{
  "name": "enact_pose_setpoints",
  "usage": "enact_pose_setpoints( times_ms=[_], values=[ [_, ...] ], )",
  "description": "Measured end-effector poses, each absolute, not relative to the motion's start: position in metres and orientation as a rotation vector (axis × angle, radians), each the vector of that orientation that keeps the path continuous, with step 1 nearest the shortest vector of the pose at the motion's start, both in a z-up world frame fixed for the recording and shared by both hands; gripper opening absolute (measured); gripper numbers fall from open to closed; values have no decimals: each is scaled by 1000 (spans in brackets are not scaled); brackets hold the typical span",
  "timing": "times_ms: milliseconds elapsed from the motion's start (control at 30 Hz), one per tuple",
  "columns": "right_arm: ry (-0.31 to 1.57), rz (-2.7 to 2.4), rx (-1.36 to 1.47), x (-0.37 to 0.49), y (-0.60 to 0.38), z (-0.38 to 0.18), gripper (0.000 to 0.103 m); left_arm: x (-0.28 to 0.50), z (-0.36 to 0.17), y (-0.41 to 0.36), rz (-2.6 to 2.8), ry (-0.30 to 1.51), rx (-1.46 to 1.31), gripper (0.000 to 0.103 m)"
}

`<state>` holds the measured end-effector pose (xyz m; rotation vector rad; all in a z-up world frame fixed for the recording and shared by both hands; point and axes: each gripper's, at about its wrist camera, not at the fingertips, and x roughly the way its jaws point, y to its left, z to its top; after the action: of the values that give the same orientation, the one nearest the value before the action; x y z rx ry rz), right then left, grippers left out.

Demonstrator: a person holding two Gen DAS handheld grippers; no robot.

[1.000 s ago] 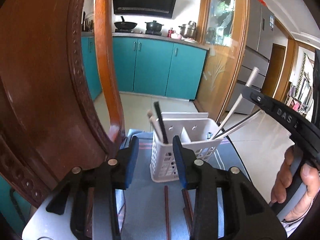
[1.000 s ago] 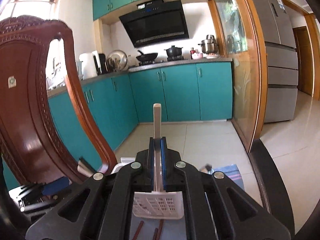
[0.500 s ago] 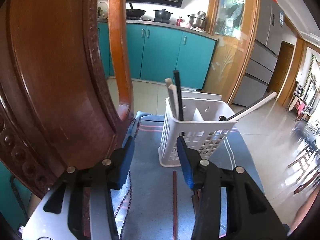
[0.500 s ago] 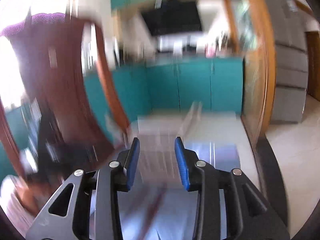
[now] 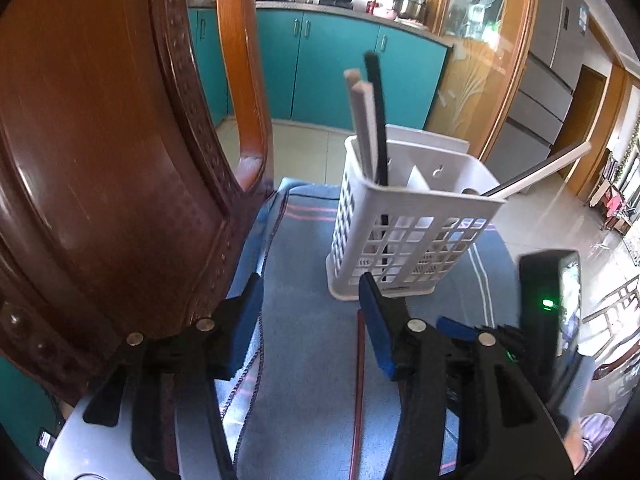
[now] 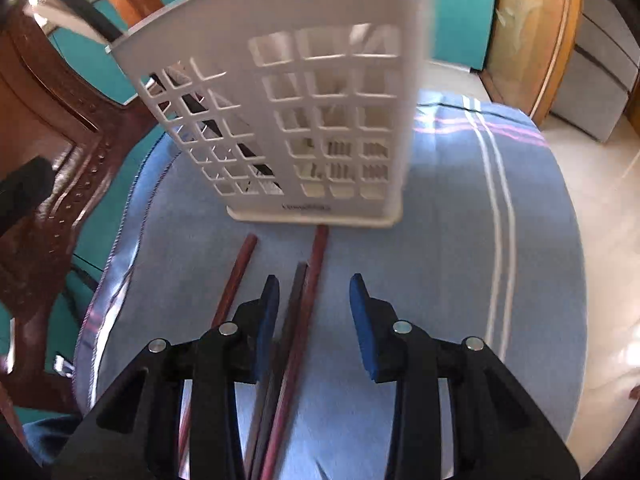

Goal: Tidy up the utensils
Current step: 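Move both open tools back down toward the red-brown chopsticks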

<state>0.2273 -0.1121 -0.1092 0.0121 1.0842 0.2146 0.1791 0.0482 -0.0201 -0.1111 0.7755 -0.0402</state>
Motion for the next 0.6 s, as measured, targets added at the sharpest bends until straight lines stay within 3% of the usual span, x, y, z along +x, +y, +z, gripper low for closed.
enact_pose_setpoints(
  times_ms=[100, 200, 233, 500, 600],
  values=[
    [1121, 207, -68, 232, -95, -123, 36, 182, -25, 50, -29, 796, -118, 52],
    [1110, 179, -119, 225, -94, -128, 17, 183, -28, 49, -29, 806, -109, 52],
    [1120, 183, -109, 223, -96, -127, 17, 184, -29, 48, -30, 809, -105, 52],
    [1163, 163, 106, 203, -167, -119, 16, 188, -39, 36, -38, 839, -63, 55],
    [1105, 177, 203, 198, -189, -110, 28, 188, -43, 31, -36, 847, -49, 56]
  ],
)
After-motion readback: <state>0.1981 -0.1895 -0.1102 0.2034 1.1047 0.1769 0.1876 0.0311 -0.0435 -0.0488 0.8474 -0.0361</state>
